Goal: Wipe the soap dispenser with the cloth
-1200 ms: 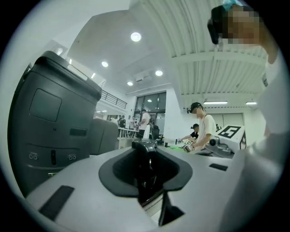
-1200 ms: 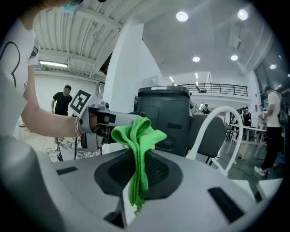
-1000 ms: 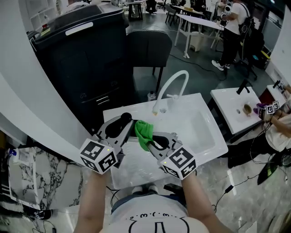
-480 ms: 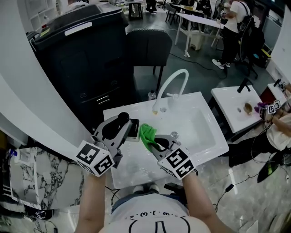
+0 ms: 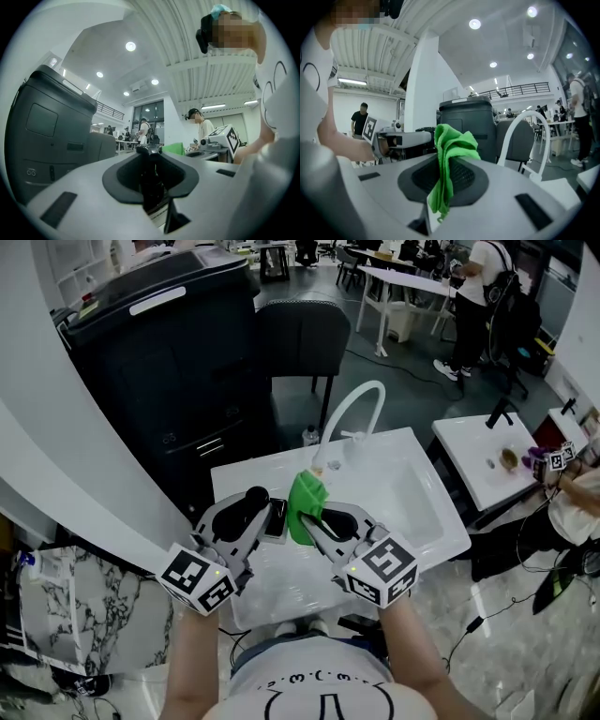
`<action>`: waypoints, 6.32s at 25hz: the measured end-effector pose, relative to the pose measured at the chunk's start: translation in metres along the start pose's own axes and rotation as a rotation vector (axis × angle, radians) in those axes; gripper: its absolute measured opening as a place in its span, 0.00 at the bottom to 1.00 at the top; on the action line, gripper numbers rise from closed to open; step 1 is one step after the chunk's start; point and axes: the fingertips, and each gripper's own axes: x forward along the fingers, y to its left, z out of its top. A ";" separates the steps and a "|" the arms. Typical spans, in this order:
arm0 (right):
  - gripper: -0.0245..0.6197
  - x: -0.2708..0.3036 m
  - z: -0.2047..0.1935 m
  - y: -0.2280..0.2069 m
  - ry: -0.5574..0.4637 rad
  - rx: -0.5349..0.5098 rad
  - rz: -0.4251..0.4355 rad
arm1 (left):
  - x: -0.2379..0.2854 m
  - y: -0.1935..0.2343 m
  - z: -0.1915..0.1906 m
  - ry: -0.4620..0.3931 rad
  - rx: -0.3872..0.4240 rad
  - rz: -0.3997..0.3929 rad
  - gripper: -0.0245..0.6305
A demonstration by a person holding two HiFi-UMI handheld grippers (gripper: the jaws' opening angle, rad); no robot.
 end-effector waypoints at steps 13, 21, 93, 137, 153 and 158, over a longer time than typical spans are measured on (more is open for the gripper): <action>0.11 0.029 -0.047 0.008 0.155 0.061 0.032 | -0.010 -0.007 0.007 -0.026 0.103 -0.014 0.18; 0.11 0.027 -0.069 0.001 0.226 0.023 0.005 | -0.021 -0.025 0.028 -0.098 0.253 -0.060 0.18; 0.11 0.051 0.021 -0.031 -0.083 0.457 0.247 | -0.020 -0.103 -0.070 0.230 1.263 -0.565 0.18; 0.11 0.046 -0.050 0.016 0.669 -0.588 0.667 | -0.026 -0.108 -0.105 0.366 1.401 -0.709 0.18; 0.11 0.029 -0.042 0.017 0.625 -0.458 0.728 | -0.028 -0.115 -0.109 0.355 1.481 -0.738 0.18; 0.11 0.005 -0.031 0.036 0.635 -0.490 0.824 | -0.028 -0.116 -0.111 0.353 1.520 -0.751 0.18</action>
